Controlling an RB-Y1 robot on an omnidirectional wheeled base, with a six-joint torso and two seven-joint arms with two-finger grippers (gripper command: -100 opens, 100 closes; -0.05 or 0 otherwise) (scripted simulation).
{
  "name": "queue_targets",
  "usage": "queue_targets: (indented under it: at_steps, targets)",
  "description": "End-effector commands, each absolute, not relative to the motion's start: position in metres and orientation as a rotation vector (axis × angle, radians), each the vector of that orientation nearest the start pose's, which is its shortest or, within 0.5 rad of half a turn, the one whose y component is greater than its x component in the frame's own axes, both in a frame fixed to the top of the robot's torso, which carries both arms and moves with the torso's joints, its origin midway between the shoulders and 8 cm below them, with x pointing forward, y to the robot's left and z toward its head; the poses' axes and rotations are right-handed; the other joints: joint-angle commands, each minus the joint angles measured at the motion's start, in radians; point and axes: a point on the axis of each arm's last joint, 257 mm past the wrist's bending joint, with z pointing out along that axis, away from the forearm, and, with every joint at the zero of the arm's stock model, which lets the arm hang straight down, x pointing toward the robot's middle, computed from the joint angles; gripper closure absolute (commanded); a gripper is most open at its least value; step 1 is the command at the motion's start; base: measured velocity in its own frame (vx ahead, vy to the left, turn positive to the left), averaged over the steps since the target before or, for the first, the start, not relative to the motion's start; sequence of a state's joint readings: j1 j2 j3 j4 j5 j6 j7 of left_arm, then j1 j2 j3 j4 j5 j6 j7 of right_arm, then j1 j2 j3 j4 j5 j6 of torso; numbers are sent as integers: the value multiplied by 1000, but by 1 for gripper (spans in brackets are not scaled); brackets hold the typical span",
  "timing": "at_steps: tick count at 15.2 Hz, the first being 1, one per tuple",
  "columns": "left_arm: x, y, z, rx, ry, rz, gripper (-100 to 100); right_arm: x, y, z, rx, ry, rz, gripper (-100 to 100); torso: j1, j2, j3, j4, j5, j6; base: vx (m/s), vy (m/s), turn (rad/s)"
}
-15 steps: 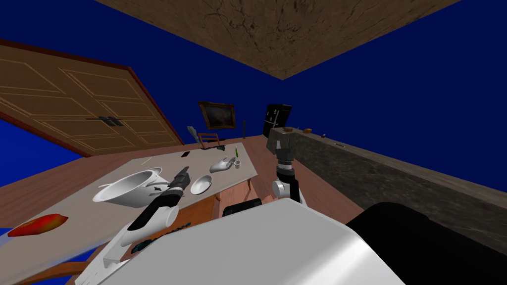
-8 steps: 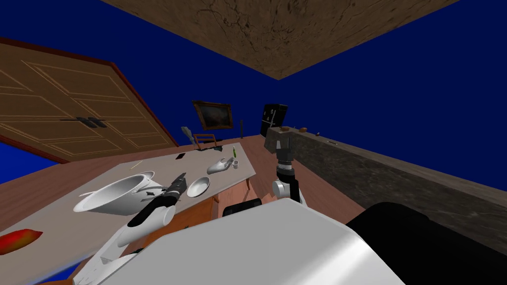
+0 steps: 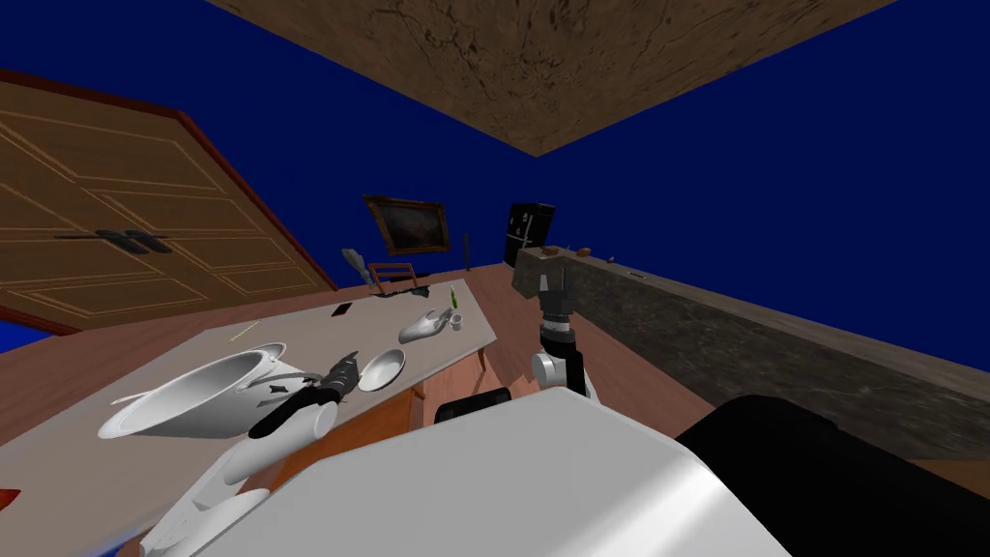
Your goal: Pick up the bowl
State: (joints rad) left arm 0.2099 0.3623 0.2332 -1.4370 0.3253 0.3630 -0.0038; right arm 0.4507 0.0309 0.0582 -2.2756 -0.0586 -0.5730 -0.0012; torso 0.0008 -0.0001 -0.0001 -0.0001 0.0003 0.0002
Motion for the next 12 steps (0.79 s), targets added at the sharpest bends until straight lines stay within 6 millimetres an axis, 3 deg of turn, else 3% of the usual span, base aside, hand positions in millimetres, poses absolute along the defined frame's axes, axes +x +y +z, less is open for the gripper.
queue_targets:
  at_steps: [1, 2, 4, 5, 7, 10, 12]
  targets:
    - [386, 500, -418, -1821, 1354, -587, -100, 336, -264, 51, 633, 468, 1437, 0, 0, 0, 0, 0, 0, 0, -4, 5, -38]
    - [377, 507, -432, -1886, 1353, -556, -100, 336, -264, 51, 633, 468, 1437, 0, 0, 0, 0, 0, 0, 0, -4, 1, -84]
    - [375, 507, -435, -1894, 1359, -550, -100, 336, -264, 51, 633, 468, 1437, 0, 0, 0, 0, 0, 0, 0, -3, 2, -63]
    - [365, 512, -449, -1959, 1357, -520, -100, 336, -264, 51, 633, 468, 1437, 0, 0, 0, 0, 0, 0, 0, -1, 0, -94]
    - [364, 512, -450, -1966, 1361, -515, -100, 336, -264, 51, 633, 468, 1437, 0, 0, 0, 0, 0, 0, 0, -2, 2, -63]
    - [344, 518, -475, -2090, 1353, -461, -100, 336, -264, 51, 633, 468, 1437, 0, 0, 0, 0, 0, 0, 0, 0, 1, -89]
    - [341, 517, -478, -2104, 1362, -451, -100, 336, -264, 51, 633, 468, 1437, 0, 0, 0, 0, 0, 0, 0, 1, 3, -65]
